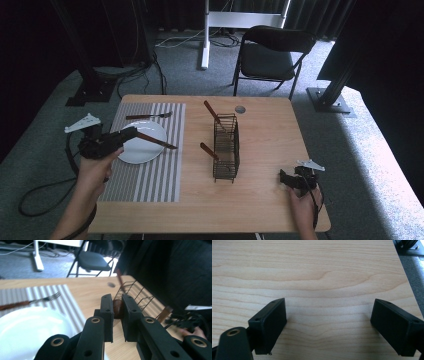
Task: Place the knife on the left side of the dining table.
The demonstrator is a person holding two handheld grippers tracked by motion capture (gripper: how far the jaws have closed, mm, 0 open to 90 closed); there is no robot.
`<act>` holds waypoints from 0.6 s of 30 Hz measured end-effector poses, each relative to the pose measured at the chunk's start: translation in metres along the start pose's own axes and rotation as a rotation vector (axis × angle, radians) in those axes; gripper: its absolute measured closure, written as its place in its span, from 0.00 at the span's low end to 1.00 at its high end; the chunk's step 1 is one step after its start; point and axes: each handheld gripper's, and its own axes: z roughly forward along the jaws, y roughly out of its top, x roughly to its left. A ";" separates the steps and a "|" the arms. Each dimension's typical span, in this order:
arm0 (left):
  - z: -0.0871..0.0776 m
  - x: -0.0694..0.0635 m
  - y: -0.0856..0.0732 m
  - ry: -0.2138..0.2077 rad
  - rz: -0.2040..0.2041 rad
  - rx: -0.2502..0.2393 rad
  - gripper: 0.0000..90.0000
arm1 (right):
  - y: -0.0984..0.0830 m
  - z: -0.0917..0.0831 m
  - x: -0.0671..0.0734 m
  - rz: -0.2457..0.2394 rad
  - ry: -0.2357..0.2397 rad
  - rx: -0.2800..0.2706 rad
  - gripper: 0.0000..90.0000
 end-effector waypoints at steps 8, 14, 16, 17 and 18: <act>-0.002 0.013 -0.037 -0.001 -0.062 0.030 0.90 | 0.000 0.000 0.000 0.000 0.000 0.000 0.14; 0.000 0.019 -0.059 0.002 -0.099 0.059 0.90 | 0.000 0.000 0.000 0.002 -0.001 -0.001 0.14; 0.001 0.022 -0.064 -0.003 -0.116 0.070 0.90 | 0.000 0.000 0.000 0.002 -0.001 0.000 0.14; 0.002 0.023 -0.067 -0.012 -0.124 0.076 0.90 | 0.000 0.000 0.000 0.002 -0.001 -0.001 0.14; 0.003 0.025 -0.070 -0.013 -0.138 0.080 0.90 | 0.000 0.000 0.000 0.002 -0.001 -0.001 0.14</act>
